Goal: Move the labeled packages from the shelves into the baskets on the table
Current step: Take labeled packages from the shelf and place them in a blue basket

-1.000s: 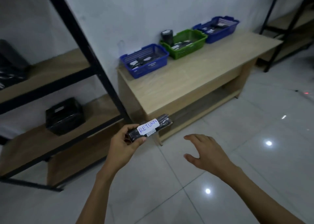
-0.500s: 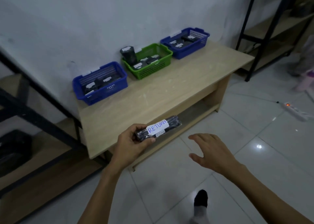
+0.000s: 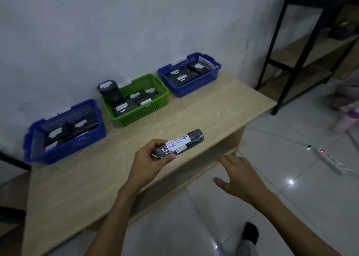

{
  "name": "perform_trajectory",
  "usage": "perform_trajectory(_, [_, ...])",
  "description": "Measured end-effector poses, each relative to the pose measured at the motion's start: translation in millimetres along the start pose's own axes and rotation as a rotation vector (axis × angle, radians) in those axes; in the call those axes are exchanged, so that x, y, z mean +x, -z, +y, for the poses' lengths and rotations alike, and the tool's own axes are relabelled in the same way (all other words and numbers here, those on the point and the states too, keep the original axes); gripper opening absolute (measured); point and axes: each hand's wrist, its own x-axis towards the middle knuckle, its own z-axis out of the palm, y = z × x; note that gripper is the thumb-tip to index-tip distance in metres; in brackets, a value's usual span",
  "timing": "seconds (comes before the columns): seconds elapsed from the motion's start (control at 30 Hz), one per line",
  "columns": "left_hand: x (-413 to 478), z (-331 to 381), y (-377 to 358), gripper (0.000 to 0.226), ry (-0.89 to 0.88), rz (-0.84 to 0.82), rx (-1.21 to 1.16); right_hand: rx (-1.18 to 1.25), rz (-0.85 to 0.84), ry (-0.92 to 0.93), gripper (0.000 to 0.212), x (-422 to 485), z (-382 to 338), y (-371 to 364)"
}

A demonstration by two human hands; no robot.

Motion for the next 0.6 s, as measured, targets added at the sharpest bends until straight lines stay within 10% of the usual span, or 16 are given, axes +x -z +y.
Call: perform_trajectory(0.6, [218,15,-140,0.034,0.202,0.284,0.005,-0.018,-0.185,0.268,0.057,255,220,62])
